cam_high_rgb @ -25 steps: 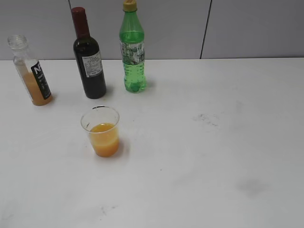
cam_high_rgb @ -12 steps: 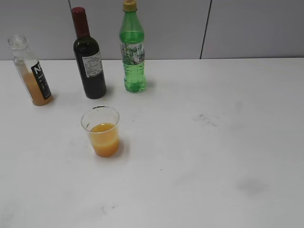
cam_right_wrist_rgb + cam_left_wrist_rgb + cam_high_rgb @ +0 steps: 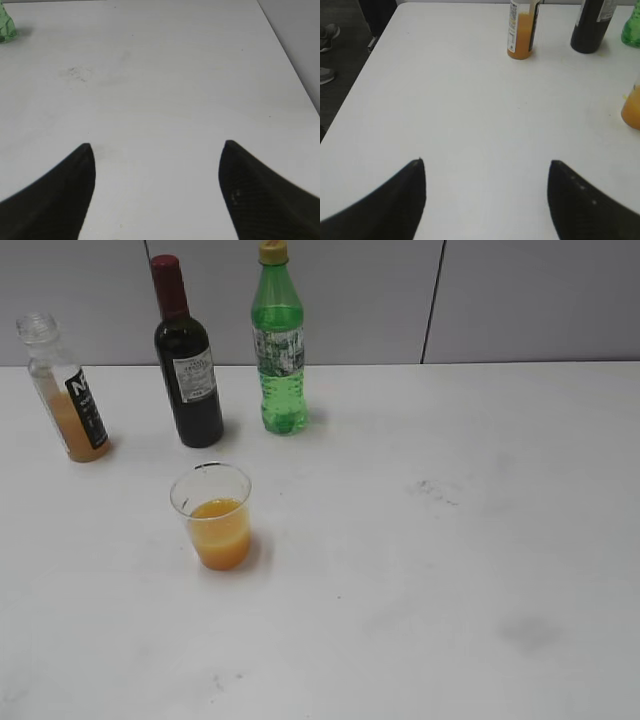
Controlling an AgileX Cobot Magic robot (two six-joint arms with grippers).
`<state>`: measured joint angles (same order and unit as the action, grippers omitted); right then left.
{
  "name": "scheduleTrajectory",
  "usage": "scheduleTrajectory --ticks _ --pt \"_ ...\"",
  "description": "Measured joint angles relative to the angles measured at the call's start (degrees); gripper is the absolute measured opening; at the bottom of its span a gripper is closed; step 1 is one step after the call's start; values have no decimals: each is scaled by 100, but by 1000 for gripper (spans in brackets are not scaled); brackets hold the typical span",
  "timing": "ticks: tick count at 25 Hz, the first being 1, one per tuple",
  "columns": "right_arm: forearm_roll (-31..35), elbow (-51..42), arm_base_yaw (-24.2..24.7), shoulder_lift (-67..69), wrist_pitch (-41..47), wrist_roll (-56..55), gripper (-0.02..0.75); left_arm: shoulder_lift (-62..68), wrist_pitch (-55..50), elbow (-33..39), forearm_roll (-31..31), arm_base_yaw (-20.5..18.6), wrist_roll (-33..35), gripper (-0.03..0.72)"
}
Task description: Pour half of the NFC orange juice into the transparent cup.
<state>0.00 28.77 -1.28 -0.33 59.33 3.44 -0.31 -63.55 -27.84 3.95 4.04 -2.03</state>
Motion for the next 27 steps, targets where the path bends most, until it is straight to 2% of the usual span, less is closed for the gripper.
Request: scheduleTrajectory --ticks 27 --pt "0 0 0 0 0 0 589 0 11 0 38 0 -16 584"
